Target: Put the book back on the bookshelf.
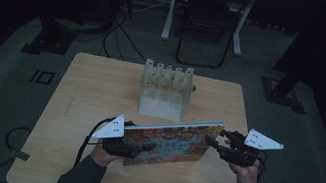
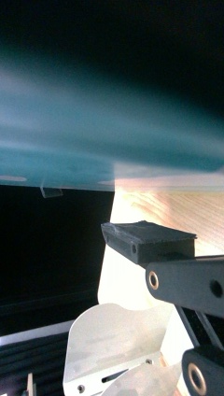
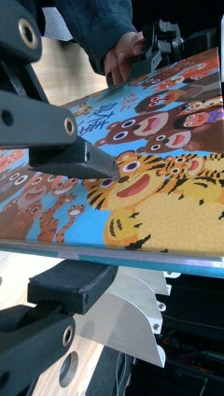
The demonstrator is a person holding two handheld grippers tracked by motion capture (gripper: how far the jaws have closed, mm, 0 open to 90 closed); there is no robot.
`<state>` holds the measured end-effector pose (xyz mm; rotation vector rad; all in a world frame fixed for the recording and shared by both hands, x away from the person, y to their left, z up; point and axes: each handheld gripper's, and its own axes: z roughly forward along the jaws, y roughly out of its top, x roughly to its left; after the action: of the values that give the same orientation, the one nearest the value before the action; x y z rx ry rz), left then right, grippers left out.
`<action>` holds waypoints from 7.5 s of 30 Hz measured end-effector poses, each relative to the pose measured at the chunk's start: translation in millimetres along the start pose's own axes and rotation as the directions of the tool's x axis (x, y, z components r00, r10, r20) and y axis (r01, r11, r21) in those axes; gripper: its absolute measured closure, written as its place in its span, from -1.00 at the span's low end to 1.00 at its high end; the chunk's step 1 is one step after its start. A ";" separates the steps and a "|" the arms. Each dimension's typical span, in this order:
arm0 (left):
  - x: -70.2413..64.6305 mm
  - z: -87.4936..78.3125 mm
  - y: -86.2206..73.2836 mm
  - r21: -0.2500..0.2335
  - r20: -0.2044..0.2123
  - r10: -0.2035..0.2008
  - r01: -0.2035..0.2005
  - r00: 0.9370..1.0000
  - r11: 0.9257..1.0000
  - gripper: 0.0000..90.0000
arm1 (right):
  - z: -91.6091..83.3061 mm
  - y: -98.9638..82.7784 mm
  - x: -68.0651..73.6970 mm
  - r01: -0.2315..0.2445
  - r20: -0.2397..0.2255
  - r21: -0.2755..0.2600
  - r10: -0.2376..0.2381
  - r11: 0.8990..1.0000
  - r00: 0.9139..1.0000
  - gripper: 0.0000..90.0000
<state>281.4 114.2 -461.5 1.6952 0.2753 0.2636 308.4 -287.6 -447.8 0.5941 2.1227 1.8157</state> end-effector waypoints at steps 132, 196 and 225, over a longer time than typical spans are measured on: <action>-17.2 15.0 -26.2 -0.034 -0.098 -0.055 0.052 0.994 0.998 0.80 | -10.7 -126.2 -20.4 -0.207 0.398 0.462 0.007 0.862 0.917 -0.34; -20.2 -11.6 -14.0 -0.054 -0.231 -0.074 0.064 0.970 0.997 0.80 | -9.5 -126.5 -21.5 -0.213 0.385 0.470 0.019 0.857 0.923 -0.47; -17.2 -32.1 -13.1 -0.047 -0.309 -0.077 0.065 0.948 0.997 0.80 | -8.9 -126.5 -21.8 -0.214 0.381 0.475 0.019 0.854 0.924 -0.53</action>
<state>254.1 140.4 -470.3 1.6006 0.5616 0.4808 307.7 -321.4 -571.9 1.1139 2.3257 1.0518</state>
